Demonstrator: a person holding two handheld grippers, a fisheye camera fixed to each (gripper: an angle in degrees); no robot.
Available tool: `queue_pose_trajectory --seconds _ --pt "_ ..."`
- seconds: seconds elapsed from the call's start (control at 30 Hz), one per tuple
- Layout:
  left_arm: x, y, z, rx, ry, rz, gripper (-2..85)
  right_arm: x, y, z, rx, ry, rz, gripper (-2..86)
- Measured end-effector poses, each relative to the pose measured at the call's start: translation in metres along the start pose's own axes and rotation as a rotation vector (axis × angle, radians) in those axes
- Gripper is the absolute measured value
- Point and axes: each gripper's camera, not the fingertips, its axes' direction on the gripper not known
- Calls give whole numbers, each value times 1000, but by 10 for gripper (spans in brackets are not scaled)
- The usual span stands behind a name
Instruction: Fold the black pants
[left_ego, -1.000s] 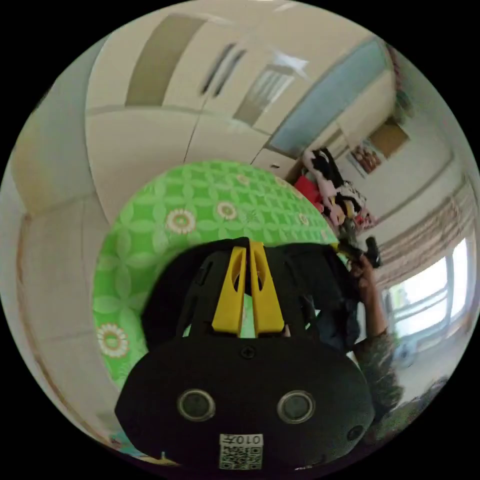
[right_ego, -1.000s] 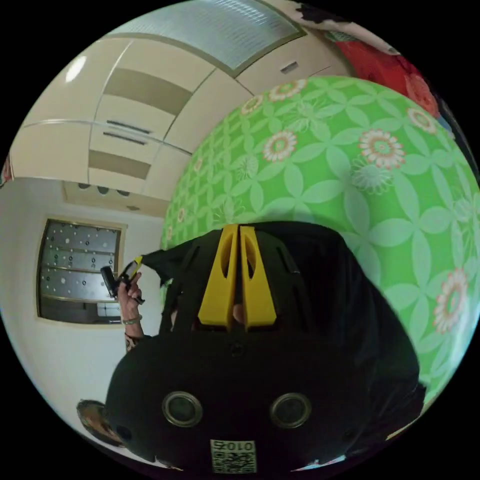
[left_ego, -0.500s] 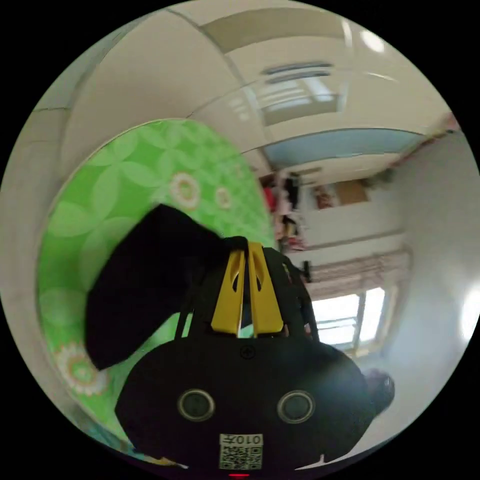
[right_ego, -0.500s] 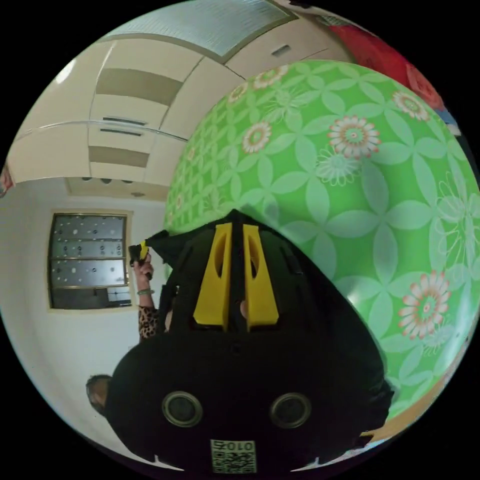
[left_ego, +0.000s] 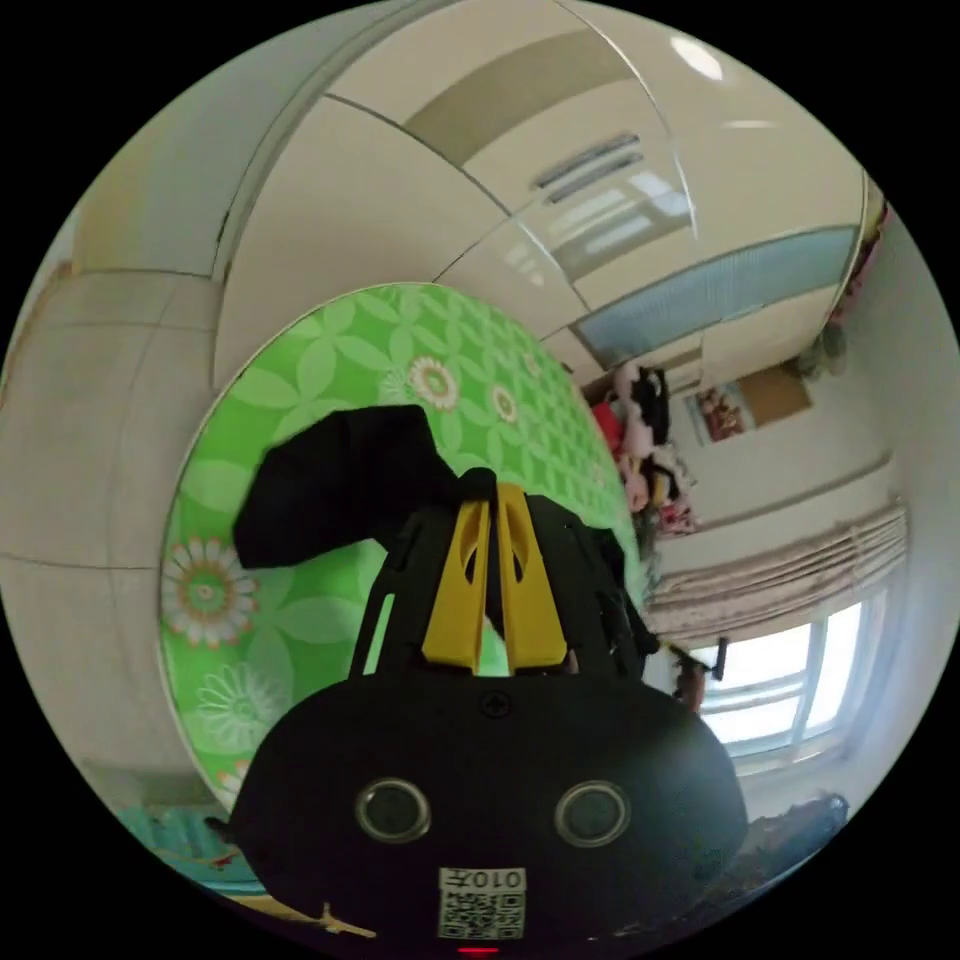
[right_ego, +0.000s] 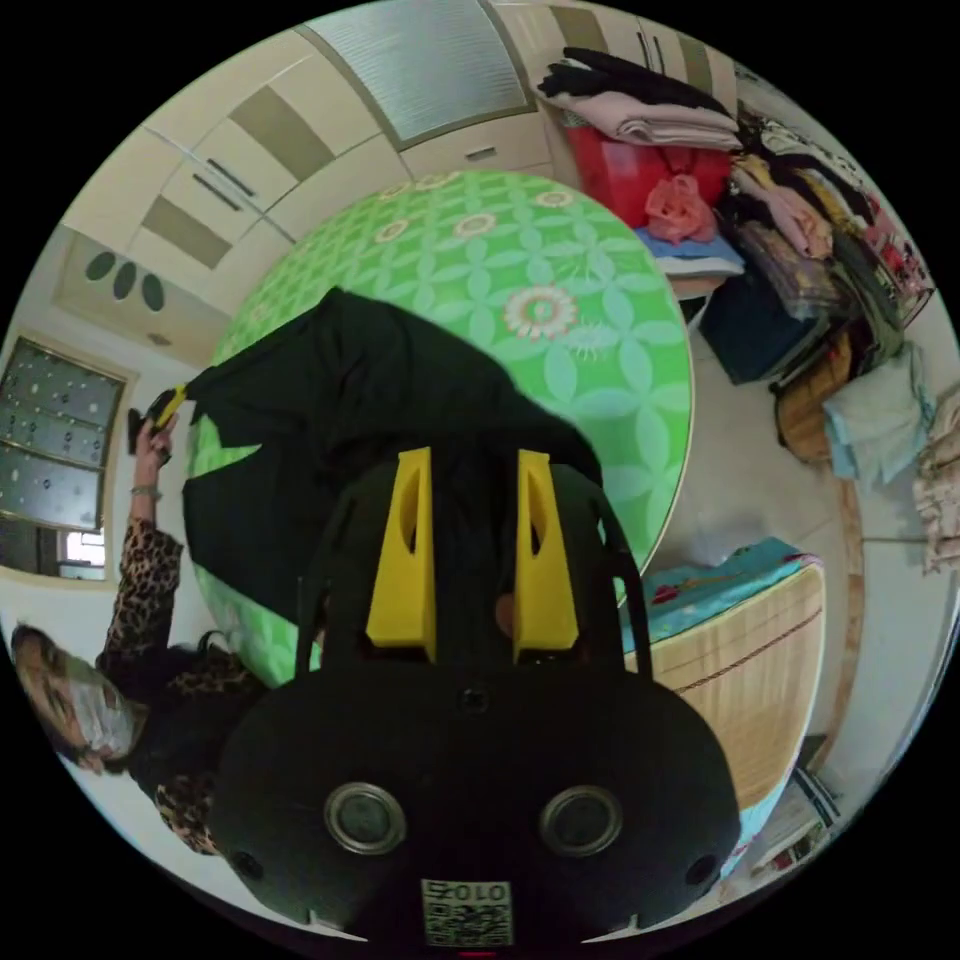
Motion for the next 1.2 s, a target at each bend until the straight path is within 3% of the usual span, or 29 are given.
queue_pose_trajectory --seconds 0.13,0.23,0.3,0.4,0.53,0.67,0.73,0.87,0.93,1.1,1.2 --pt "-30 32 4 35 172 -118 4 -18 42 9 17 -93 -105 125" --pt "-40 54 2 8 144 -137 2 -34 49 16 68 49 -123 123" --pt "-38 69 -11 51 158 -91 1 -36 45 13 126 90 -120 122" --pt "-30 94 -33 131 183 -17 0 -35 25 16 53 -92 -164 134" --pt "-26 118 -54 144 198 11 -1 -31 30 8 88 99 -118 139" --pt "-8 157 -79 163 192 119 -1 -9 49 2 36 -8 -143 130" --pt "1 185 -70 137 170 119 -1 -11 53 7 -13 -79 -216 121" --pt "25 253 -17 -1 155 176 -1 -36 74 -3 68 179 -298 55" --pt "35 276 2 -50 174 209 -1 -37 84 -16 113 187 -316 41" --pt "54 321 32 -201 -55 231 -1 -5 107 -57 239 156 -214 29" --pt "69 335 25 -206 -109 262 -1 20 108 -58 188 186 -155 39"
